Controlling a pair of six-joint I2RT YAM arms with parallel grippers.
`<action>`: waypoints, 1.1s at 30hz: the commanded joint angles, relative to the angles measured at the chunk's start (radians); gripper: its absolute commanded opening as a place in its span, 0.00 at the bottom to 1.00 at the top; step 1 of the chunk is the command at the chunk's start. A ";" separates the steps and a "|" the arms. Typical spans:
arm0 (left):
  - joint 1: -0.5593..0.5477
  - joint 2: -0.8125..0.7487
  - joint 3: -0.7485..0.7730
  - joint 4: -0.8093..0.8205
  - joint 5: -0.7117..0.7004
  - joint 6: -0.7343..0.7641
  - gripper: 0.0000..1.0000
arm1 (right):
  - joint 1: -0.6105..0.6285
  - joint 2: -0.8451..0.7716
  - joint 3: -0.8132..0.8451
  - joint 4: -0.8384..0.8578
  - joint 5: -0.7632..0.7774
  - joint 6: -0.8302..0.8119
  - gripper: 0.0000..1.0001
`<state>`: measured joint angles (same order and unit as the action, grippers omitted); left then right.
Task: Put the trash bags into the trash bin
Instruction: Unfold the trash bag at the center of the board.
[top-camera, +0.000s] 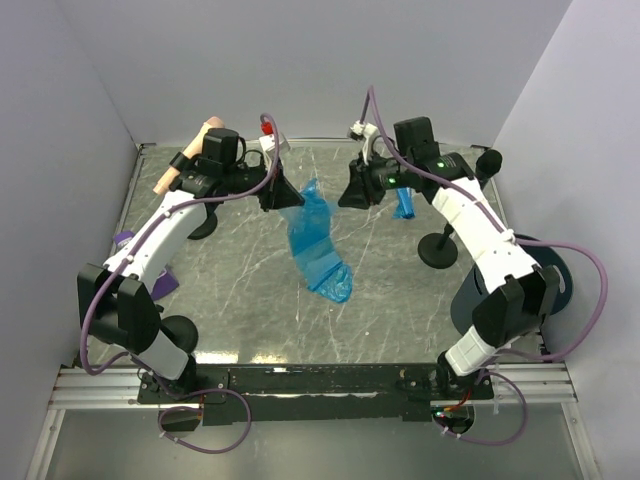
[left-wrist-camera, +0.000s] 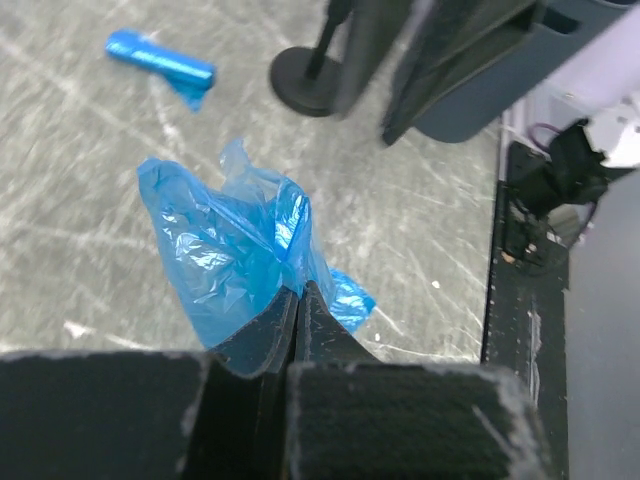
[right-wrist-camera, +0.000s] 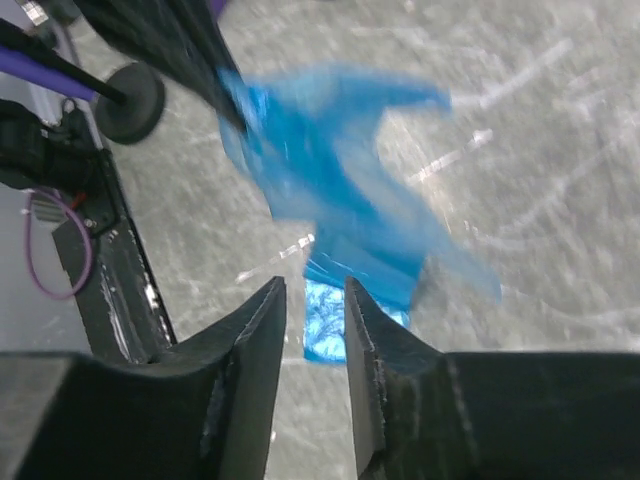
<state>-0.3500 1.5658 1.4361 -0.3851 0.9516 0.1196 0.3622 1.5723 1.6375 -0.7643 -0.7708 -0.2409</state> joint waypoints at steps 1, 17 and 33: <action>-0.012 -0.056 0.006 0.064 0.151 0.052 0.02 | 0.037 0.061 0.116 0.031 -0.070 -0.003 0.39; -0.035 -0.006 0.113 -0.093 0.216 0.247 0.02 | 0.083 0.121 0.168 0.056 -0.144 0.012 0.41; -0.049 0.066 0.234 -0.287 0.202 0.446 0.01 | 0.081 0.097 0.180 0.069 -0.147 0.000 0.50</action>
<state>-0.3912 1.6314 1.6176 -0.6289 1.1244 0.4965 0.4393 1.6936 1.7565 -0.7250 -0.9237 -0.2173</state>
